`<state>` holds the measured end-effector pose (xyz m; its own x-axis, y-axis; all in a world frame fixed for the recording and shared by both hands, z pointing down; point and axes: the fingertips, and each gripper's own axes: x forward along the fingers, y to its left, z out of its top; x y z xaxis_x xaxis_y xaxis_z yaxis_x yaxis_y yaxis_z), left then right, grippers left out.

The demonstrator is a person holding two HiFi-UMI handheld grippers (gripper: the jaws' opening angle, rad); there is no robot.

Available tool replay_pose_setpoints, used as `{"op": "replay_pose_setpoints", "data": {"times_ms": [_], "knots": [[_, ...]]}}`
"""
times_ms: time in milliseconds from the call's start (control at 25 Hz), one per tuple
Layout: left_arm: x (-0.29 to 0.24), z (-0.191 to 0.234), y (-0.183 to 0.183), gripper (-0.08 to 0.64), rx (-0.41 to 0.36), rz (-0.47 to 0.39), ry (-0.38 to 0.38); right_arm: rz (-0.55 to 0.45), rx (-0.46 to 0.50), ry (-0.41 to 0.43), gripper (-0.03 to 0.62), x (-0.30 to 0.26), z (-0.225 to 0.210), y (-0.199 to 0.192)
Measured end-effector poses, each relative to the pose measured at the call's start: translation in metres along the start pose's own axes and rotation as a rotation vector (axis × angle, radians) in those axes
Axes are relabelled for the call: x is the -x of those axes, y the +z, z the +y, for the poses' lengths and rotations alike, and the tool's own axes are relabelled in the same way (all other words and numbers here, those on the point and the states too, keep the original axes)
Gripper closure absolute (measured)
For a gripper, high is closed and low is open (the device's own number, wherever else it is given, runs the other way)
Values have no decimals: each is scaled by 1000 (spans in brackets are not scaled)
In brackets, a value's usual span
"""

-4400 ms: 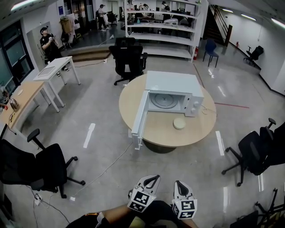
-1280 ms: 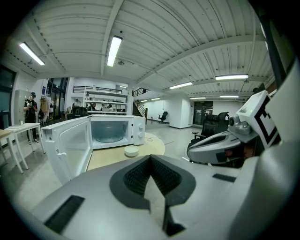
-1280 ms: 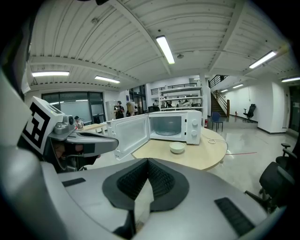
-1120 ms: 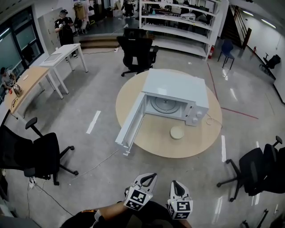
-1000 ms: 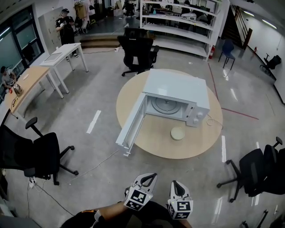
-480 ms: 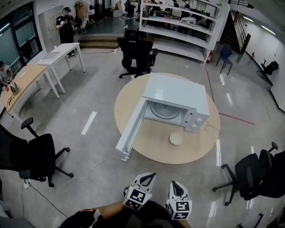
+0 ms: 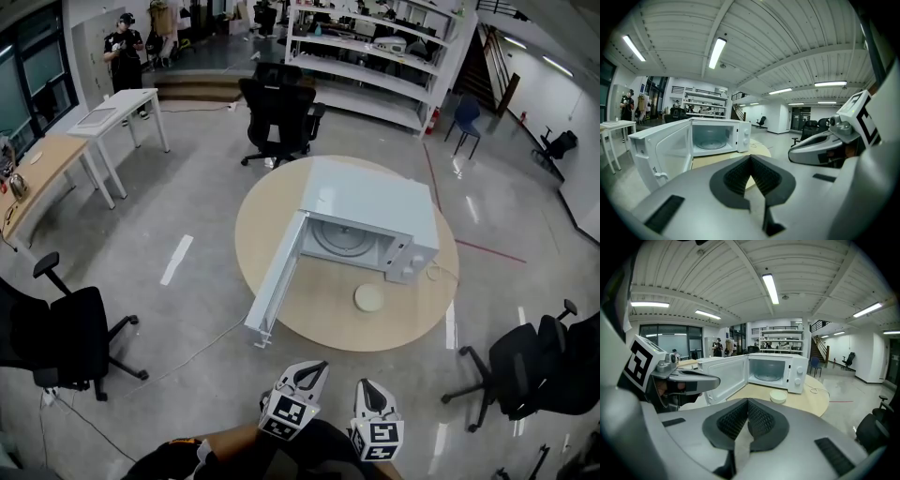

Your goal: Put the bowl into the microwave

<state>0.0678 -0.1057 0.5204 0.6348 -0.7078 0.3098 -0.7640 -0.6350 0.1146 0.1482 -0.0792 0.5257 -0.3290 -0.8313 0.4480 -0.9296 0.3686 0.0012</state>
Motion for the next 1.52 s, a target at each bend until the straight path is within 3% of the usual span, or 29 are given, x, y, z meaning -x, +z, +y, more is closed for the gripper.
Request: {"op": "replay_pose_setpoints", "data": {"times_ms": [720, 1520], "knots": [[0, 44, 6, 512, 21, -38, -40, 12, 9, -49, 575, -32, 20, 18], [-2, 72, 8, 512, 58, -42, 72, 27, 21, 52, 575, -67, 22, 26]]}}
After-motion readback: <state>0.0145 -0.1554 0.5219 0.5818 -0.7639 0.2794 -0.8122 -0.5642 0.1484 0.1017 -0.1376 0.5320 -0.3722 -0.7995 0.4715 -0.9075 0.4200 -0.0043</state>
